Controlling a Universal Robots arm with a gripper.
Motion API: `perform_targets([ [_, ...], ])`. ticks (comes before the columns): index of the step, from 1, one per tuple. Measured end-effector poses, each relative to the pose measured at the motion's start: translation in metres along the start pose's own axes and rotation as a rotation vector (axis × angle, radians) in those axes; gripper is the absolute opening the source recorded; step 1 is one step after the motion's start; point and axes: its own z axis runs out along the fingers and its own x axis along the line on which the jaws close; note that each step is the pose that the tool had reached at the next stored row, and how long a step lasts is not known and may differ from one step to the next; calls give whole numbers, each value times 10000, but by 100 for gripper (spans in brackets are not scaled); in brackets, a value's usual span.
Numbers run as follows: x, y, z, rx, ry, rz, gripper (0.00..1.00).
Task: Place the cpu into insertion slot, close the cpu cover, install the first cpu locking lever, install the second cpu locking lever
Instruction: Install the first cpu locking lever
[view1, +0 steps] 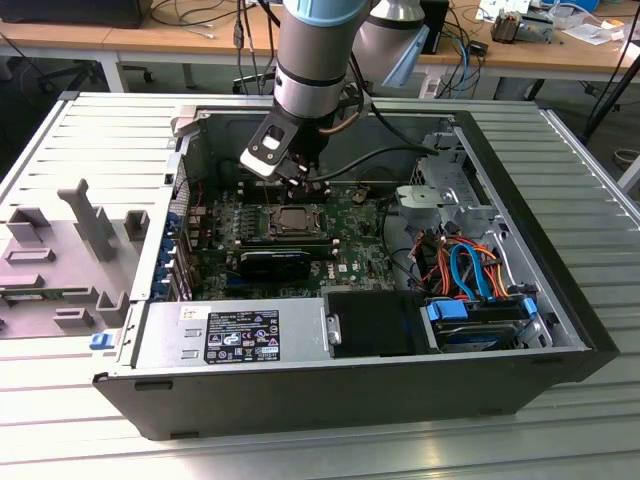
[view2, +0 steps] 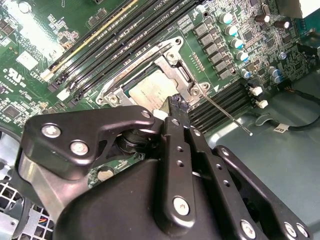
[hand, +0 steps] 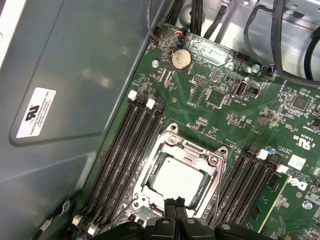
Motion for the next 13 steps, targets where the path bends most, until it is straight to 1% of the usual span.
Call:
perform_targets([
  [13,0,0,0,24,-8,-174,11],
])
